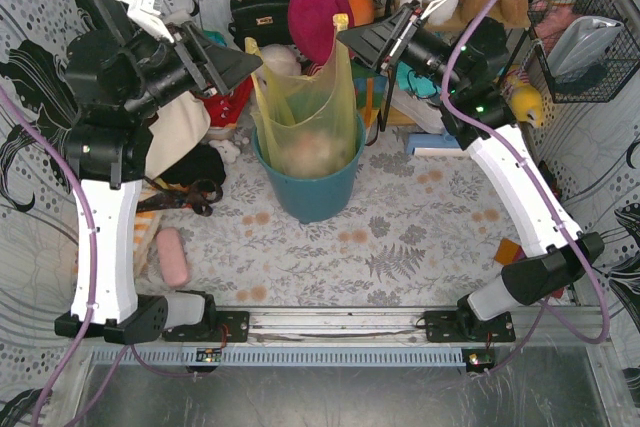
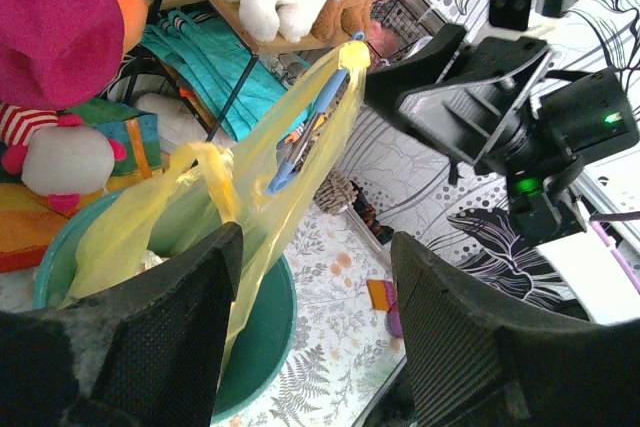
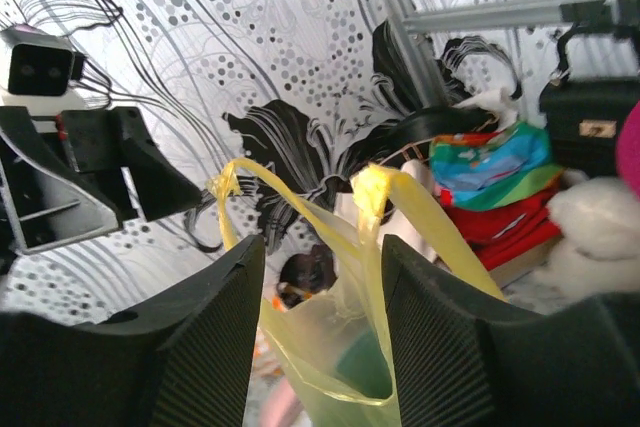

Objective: Tie the trash bag

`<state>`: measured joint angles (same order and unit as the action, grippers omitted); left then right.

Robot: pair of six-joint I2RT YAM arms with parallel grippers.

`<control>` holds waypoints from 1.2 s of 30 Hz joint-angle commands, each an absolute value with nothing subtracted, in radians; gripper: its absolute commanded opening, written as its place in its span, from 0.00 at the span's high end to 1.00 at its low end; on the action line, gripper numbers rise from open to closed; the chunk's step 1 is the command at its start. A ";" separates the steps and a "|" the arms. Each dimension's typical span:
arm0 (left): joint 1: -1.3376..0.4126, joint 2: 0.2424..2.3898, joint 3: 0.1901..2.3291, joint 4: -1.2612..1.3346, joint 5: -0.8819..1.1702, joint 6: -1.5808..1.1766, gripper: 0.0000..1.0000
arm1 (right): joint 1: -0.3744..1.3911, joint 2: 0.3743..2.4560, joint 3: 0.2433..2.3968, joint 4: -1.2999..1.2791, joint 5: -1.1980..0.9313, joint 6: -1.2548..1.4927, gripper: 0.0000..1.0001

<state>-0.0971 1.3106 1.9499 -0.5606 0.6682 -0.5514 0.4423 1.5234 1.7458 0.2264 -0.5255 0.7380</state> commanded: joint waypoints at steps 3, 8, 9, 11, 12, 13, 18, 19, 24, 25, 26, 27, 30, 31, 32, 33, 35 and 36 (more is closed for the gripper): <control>-0.092 1.246 1.926 -0.498 0.734 -0.597 0.30 | 0.446 1.488 1.875 0.063 -0.483 0.460 0.49; -0.092 1.174 1.626 0.193 0.971 -1.117 0.30 | 0.446 1.509 1.933 0.013 -0.471 0.412 0.49; -0.094 1.174 1.590 0.311 0.997 -1.206 0.29 | 0.446 1.513 1.940 0.011 -0.472 0.407 0.49; -0.108 1.192 1.568 0.396 1.024 -1.270 0.29 | 0.446 1.524 1.958 0.006 -0.474 0.402 0.52; -0.118 1.197 1.567 0.370 1.019 -1.252 0.29 | 0.446 1.531 1.968 0.003 -0.477 0.397 0.53; -0.131 1.201 1.567 0.331 1.009 -1.220 0.29 | 0.446 1.539 1.979 -0.002 -0.482 0.393 0.54; -0.301 1.212 1.656 -0.012 0.858 -0.899 0.28 | 0.446 1.584 2.045 -0.036 -0.533 0.359 0.57; -0.348 1.214 1.674 -0.070 0.801 -0.835 0.28 | 0.446 1.591 2.057 -0.040 -0.544 0.349 0.57; -0.576 1.143 1.555 -0.089 0.400 -0.619 0.30 | 0.445 1.636 2.106 -0.066 -0.538 0.301 0.61; -0.613 1.123 1.506 -0.049 0.326 -0.588 0.30 | 0.444 1.648 2.126 -0.087 -0.541 0.288 0.61; -0.643 1.105 1.467 -0.015 0.256 -0.564 0.30 | 0.443 1.659 2.144 -0.102 -0.546 0.282 0.61; -0.672 1.094 1.436 0.009 0.189 -0.535 0.30 | 0.442 1.661 2.155 -0.109 -0.553 0.282 0.61; -0.724 1.082 1.377 0.090 0.071 -0.446 0.30 | 0.442 1.662 2.152 -0.089 -0.555 0.294 0.63; -0.728 1.089 1.370 0.102 0.058 -0.421 0.30 | 0.441 1.662 2.146 -0.081 -0.554 0.300 0.64; -0.727 1.098 1.367 0.111 0.049 -0.397 0.30 | 0.442 1.663 2.142 -0.075 -0.555 0.303 0.65; -0.728 1.107 1.364 0.119 0.042 -0.374 0.30 | 0.442 1.661 2.141 -0.073 -0.555 0.304 0.67; -0.728 1.121 1.335 0.169 0.048 -0.334 0.31 | 0.442 1.661 2.138 -0.071 -0.557 0.305 0.71; -0.728 1.123 1.310 0.219 0.051 -0.321 0.31 | 0.442 1.661 2.133 -0.064 -0.559 0.306 0.73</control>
